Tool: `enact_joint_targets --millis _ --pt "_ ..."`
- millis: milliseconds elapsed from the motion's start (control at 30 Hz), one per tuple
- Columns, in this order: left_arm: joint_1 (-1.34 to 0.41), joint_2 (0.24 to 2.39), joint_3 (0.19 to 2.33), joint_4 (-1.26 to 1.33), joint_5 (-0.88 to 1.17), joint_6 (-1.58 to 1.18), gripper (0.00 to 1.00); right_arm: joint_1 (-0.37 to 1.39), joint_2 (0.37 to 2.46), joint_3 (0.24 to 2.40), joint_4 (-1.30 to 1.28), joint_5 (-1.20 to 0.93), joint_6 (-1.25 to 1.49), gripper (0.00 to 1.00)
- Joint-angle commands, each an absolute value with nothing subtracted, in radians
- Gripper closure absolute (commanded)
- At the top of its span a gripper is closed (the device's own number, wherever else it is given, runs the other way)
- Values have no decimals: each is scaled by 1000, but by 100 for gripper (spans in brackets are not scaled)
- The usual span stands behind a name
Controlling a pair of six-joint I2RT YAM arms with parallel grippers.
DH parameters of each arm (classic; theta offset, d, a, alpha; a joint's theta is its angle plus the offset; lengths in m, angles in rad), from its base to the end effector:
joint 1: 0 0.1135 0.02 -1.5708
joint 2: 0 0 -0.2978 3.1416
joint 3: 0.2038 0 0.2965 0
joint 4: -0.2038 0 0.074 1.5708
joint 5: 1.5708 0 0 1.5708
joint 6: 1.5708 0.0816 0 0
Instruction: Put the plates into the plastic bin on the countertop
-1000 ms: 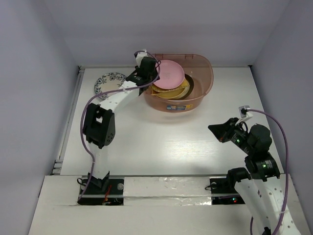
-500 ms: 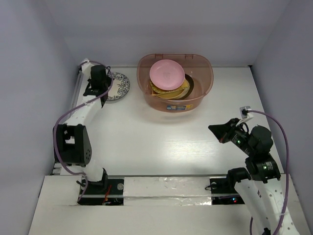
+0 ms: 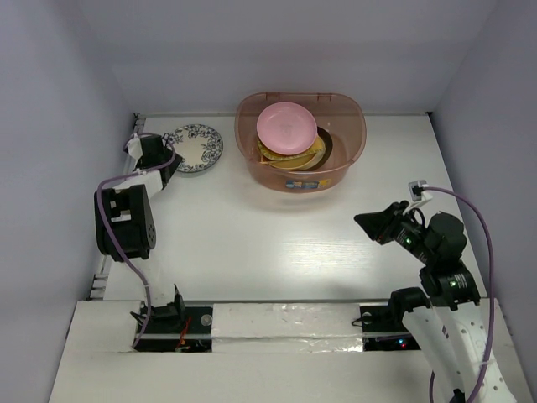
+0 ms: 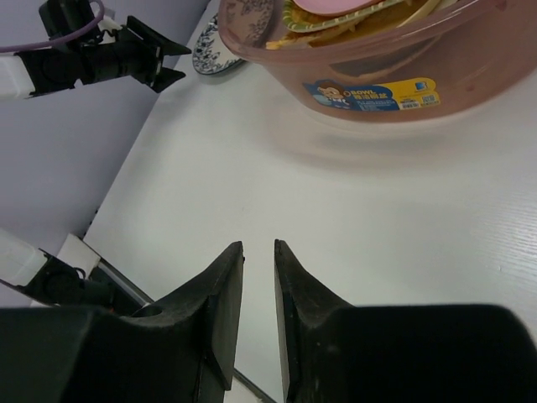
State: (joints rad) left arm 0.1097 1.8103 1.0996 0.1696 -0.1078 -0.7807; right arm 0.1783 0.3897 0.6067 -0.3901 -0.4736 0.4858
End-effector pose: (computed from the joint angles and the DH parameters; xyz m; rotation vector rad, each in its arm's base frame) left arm 0.4790 0.0616 0.1790 -0.9716 1.8861 -0.2870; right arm 0.1505 0.0649 0.3225 -0.0838 1.8088 0.8910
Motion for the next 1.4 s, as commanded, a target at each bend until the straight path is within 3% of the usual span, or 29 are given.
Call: enact_joint_targets --millis 0,367,600,700,800,833,867,1367 --pt "106 1807 1077 253 -58 -807 50 184 406 609 -333 -499 471 72" --pt "141 1939 1135 281 46 -845 52 184 439 595 -308 -535 474 73" --pt "150 1994 1140 307 77 -880 62 184 459 589 -291 -531 479 73" --pt "150 2005 1118 345 95 -903 70 184 462 589 -284 -531 483 73" --pt "163 2008 1075 400 115 -934 85 184 463 594 -281 -534 488 74" --pt "163 2003 1063 413 115 -940 96 184 460 594 -284 -532 486 73" --pt "173 1999 1037 435 114 -942 100 184 459 594 -285 -531 486 73" --pt "193 1609 888 635 167 -1043 100 184 439 595 -291 -517 485 74"
